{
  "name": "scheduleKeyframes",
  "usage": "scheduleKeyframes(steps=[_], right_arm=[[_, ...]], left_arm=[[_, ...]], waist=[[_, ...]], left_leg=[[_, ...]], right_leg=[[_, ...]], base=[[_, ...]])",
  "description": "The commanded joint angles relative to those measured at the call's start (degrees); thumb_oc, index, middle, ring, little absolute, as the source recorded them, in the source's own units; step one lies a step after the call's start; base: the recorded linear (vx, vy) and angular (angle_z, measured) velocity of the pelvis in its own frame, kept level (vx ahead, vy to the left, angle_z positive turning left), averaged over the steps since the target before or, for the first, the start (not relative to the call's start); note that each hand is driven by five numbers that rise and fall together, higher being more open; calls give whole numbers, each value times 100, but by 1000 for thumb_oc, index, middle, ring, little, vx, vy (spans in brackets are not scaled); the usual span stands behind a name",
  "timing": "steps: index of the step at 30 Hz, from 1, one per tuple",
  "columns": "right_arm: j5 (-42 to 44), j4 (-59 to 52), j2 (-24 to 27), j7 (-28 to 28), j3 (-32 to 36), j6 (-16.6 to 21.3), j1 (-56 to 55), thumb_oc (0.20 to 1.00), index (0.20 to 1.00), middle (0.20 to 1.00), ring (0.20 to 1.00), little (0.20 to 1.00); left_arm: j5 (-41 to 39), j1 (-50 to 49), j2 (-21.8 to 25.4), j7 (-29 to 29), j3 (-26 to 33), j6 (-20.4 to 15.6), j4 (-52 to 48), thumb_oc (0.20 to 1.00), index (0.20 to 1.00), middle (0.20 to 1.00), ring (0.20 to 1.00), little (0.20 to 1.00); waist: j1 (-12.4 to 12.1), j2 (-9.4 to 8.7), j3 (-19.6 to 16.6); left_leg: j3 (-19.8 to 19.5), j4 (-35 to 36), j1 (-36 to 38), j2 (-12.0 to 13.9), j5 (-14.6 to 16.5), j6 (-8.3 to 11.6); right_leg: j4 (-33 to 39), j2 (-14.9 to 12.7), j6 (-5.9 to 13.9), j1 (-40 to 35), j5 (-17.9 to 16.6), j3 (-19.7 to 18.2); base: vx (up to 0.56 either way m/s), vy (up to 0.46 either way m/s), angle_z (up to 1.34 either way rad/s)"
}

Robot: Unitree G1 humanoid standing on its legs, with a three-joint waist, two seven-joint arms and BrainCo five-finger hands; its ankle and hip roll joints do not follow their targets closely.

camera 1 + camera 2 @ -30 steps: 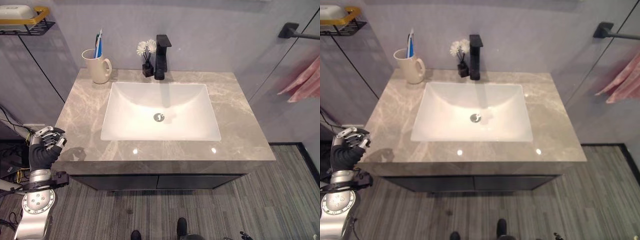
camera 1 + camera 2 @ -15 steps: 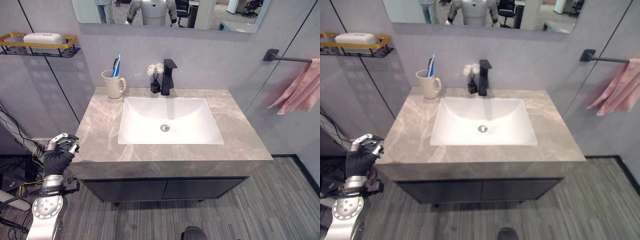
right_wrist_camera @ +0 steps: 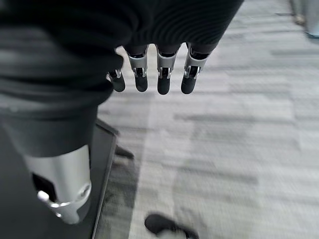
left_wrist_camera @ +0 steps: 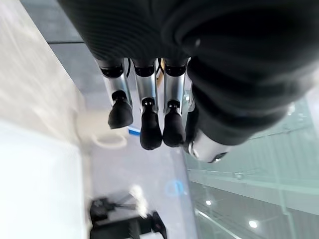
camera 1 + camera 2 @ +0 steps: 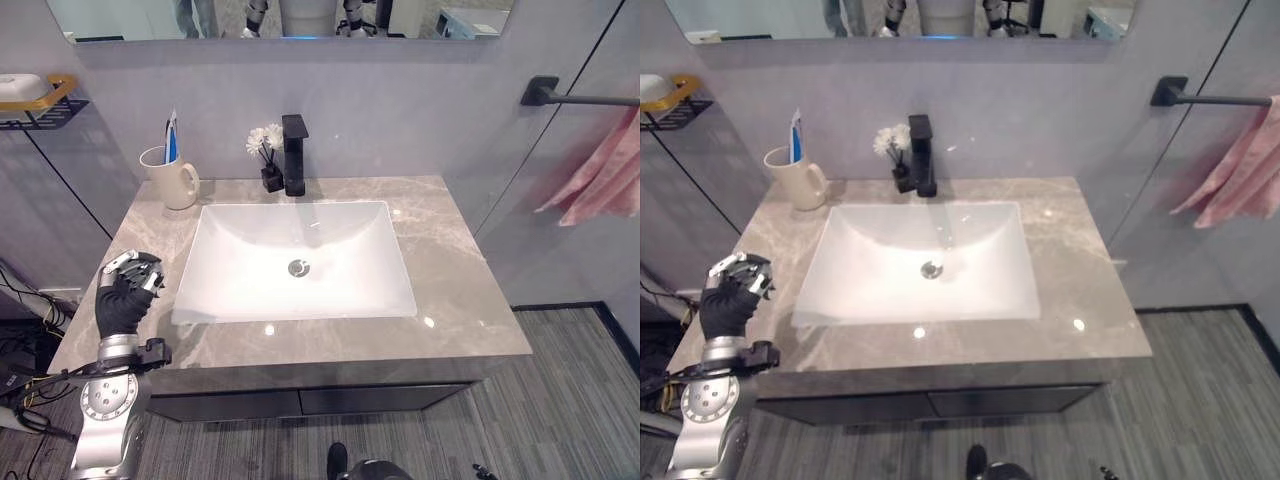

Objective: Put brush and paste in cup on sink, flatten towel.

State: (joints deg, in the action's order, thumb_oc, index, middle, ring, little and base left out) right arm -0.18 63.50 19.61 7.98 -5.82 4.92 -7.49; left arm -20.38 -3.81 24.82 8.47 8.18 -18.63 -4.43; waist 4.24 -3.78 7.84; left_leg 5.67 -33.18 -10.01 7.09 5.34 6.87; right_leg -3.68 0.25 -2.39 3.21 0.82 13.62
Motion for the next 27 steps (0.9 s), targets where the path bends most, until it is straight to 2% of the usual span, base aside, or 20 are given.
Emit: scheduleKeyframes(steps=[1,2,4,5,6,7,9,12,22,27], right_arm=[[149,72,219,270,3,57,-51,1000,1000,1000,1000,1000],[163,90,238,328,45,49,-39,1000,1000,1000,1000,1000],[133,87,284,406,66,65,-56,1000,1000,1000,1000,1000],[115,88,301,409,49,71,-49,1000,1000,1000,1000,1000],[74,156,310,381,-8,62,51,1000,1000,1000,1000,1000],[75,160,310,381,-9,63,59,1000,1000,1000,1000,1000],[88,231,241,350,44,63,5,1000,1000,1000,1000,1000],[50,364,143,330,149,1,-62,1000,1000,1000,1000,1000],[-186,402,-141,201,-37,-48,-250,1000,1000,1000,1000,1000],[-182,437,-95,207,30,-60,-220,1000,1000,1000,1000,1000]], left_arm=[[-187,115,233,88,113,-315,-316,200,200,200,200,200],[-164,128,257,137,75,-324,-323,200,200,200,200,200],[-112,132,282,298,80,-363,-318,200,200,200,200,200],[-99,117,273,337,93,-377,-298,200,200,200,200,200],[-116,125,275,343,144,-404,-251,200,200,200,200,200],[-118,131,276,341,146,-407,-248,200,200,200,200,200],[-149,143,267,317,138,-382,-241,200,200,200,200,200],[-30,134,345,291,153,-355,-247,200,200,200,200,200],[477,-34,481,577,469,-297,-290,200,200,200,200,200],[475,-188,530,581,645,-189,-167,200,200,200,200,200]], waist=[[180,-54,-45],[170,-38,-68],[110,67,-66],[103,97,-72],[90,144,-77],[82,145,-75],[157,237,-177],[249,318,-320],[248,241,-508],[211,201,-547]], left_leg=[[584,1255,424,150,-438,-468],[470,1676,431,205,-467,-465],[27,2648,285,505,-1195,-231],[-155,2713,296,545,-1329,-196],[-345,2738,520,478,-1068,-209],[-336,2746,517,480,-1084,-213],[-9,3118,848,498,-1112,-132],[156,3576,1287,235,-1025,-204],[353,3818,1550,-118,-755,-407],[401,3818,1516,-167,-694,-425]], right_leg=[[87,-340,455,-434,-188,-462],[77,-393,501,-444,-150,-512],[-1,-466,611,-493,-46,-676],[-30,-499,620,-476,-49,-749],[-119,-532,639,-463,33,-915],[-117,-531,639,-451,18,-925],[-89,-564,697,-496,-25,-903],[-40,-724,819,-599,-123,-984],[362,-1075,1113,-676,-413,-1145],[534,-1148,1188,-656,-559,-1152]], base=[[169,124,31],[162,167,16],[184,214,-19],[159,197,-20],[76,111,-29],[98,118,-66],[130,152,-73],[182,267,-12],[43,123,-7],[-5,44,-5]])
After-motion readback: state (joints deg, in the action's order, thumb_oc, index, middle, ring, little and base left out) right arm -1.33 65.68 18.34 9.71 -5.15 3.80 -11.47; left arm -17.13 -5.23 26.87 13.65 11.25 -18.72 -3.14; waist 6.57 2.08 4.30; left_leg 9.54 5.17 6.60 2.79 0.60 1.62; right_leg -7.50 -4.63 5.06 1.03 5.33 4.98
